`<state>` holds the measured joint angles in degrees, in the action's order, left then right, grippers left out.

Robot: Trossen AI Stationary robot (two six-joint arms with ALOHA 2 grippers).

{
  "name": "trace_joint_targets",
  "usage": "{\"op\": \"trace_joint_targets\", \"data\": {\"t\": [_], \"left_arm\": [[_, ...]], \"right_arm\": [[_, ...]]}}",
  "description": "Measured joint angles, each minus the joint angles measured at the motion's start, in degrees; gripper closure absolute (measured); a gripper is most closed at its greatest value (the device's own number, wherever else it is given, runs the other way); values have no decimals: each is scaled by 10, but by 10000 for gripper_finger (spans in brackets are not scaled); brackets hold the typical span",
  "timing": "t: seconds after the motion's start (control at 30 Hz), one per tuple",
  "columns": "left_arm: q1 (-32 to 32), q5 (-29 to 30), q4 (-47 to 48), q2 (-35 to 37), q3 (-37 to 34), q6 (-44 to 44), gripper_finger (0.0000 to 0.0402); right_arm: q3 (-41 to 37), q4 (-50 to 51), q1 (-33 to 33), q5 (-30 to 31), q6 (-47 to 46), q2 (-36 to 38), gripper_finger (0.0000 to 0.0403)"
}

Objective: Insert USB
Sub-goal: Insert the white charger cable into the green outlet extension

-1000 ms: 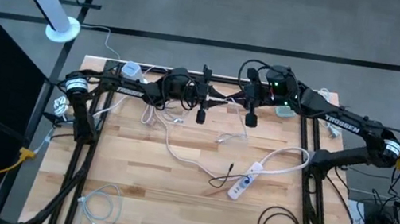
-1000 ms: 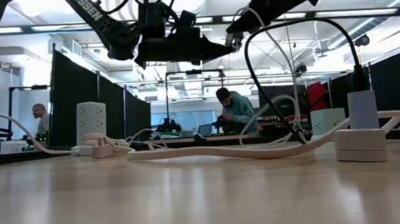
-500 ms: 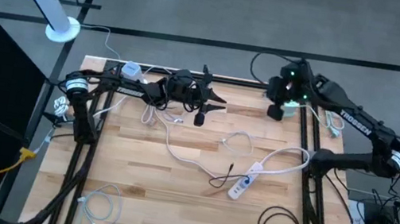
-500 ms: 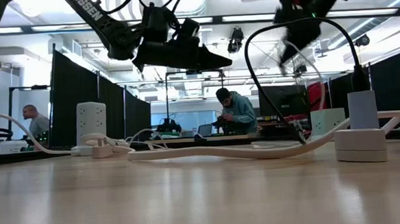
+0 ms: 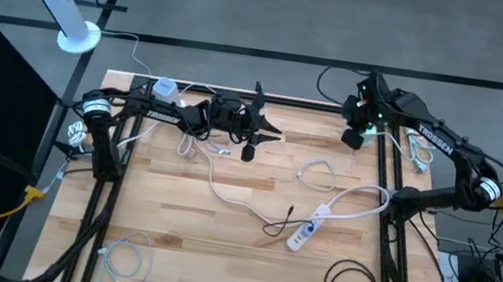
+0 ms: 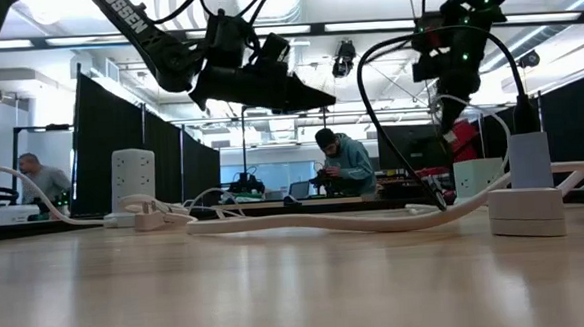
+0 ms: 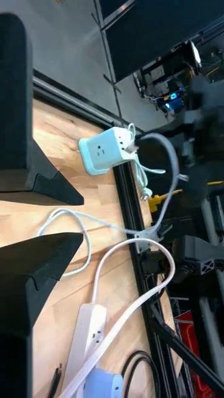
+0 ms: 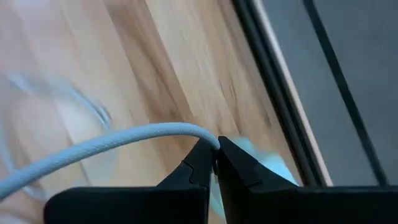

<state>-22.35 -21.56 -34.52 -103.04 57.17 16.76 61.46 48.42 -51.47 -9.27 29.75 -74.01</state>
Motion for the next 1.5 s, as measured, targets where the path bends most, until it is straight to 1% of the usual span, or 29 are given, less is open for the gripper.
{"op": "trace_joint_targets", "data": {"t": [0.1, 0.17, 0.23, 0.3, 0.37, 0.5, 0.57, 0.63, 0.73, 0.9, 1.03, 1.13, 1.5], "left_arm": [[0, 2, -5, 0, 0, -2, 331], [1, 32, -22, 0, -1, -19, 331], [1, 80, -48, -1, -1, -47, 328], [-1, 89, -72, -5, -1, -62, 324], [0, 88, -95, -11, -1, -80, 319], [2, 82, -144, -23, -1, -135, 304], [1, 68, -159, -27, -1, -152, 292], [1, 41, -180, -29, -1, -160, 278], [4, -36, -218, -29, -1, -150, 257], [11, -29, -250, -29, -1, -152, 243], [21, -22, -261, -29, -1, -149, 253], [26, 8, -266, -29, -1, -140, 268], [32, 23, -304, -29, 1, -138, 317]], "right_arm": [[10, -60, 18, -130, -36, 18, 402], [15, -112, 33, -193, -63, 29, 402], [19, -155, 49, -235, -86, 38, 402], [22, -192, 73, -257, -102, 41, 402], [26, -211, 100, -262, -100, 41, 402], [31, -243, 158, -267, -66, 38, 402], [31, -265, 177, -264, -67, 38, 402], [31, -286, 187, -261, -73, 38, 402], [33, -293, 192, -252, -74, 38, 402], [35, -306, 194, -252, -82, 38, 402], [35, -310, 199, -252, -88, 38, 402], [35, -315, 202, -252, -92, 38, 402], [35, -329, 205, -251, -104, 34, 402]]}}
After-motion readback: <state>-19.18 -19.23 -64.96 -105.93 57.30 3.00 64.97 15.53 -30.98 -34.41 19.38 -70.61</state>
